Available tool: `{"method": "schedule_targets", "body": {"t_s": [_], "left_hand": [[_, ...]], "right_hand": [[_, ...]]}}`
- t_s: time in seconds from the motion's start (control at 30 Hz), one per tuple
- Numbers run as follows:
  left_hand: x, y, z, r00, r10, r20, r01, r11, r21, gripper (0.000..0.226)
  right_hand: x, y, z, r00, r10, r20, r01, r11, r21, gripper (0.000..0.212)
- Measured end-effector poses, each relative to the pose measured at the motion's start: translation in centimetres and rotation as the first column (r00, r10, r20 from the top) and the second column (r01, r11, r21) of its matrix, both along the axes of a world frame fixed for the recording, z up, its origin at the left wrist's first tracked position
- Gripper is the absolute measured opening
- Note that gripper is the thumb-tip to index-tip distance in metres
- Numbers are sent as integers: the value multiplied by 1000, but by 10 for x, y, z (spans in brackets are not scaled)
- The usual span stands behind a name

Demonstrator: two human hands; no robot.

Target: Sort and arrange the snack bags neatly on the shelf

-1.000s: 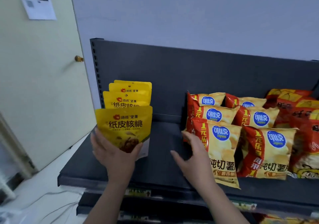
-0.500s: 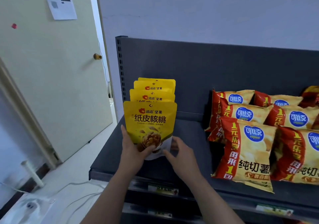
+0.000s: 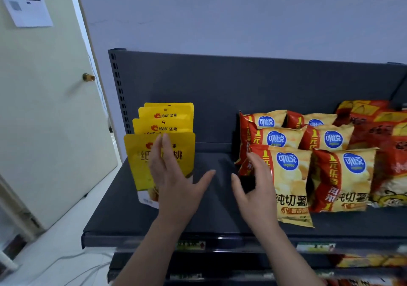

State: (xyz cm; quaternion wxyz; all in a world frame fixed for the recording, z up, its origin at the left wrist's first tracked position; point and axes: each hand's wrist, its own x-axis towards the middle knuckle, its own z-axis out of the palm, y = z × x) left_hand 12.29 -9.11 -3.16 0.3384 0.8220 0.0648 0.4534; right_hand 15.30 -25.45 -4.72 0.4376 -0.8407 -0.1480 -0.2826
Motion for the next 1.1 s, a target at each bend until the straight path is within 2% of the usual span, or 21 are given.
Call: {"method": "schedule_targets", "body": {"t_s": [0.1,0.17,0.27,0.33,0.4,0.5,0.6,0.67,0.83,1.0,1.1], "left_hand": [[7,-45,6,960,-244,-134,238,969,-61,117],[13,-71,-1,869,-405,-285,369,913,-175,121],[24,-103,-14,689,-569,-450,395,814,-425,120],[31,-117,-24,603,-678,-421,409,716,-566,100],[38,-129,-33,566,-736,-373,426,648,-632,87],[43,-141,-40,651,-698,-299,422,660,-621,88],[45,-148,-41,735,-632,-244,398,694,-601,86],[46,-151,-43,747,-619,-244,379,697,-609,86],[43,-156,-53,763,-587,-270,331,713,-618,102],[39,-157,-53,779,-558,-287,289,725,-626,119],[40,-160,-51,798,-529,-290,274,747,-606,123]], "right_hand": [[8,-49,7,990,-139,32,138,989,46,64],[11,-80,5,980,-189,-67,193,979,68,71],[13,-115,-5,945,-160,-284,184,981,59,78],[15,-129,-12,911,-87,-403,130,988,81,79],[19,-137,-15,872,66,-484,20,985,172,68],[27,-143,-14,863,230,-451,-118,958,262,57],[39,-143,-10,847,331,-417,-218,930,296,64],[47,-142,-10,831,333,-446,-233,936,265,69],[50,-149,-23,815,331,-476,-253,942,221,79],[41,-158,-23,893,260,-368,-221,964,144,86],[36,-171,-23,961,158,-228,-149,987,54,82]]}}
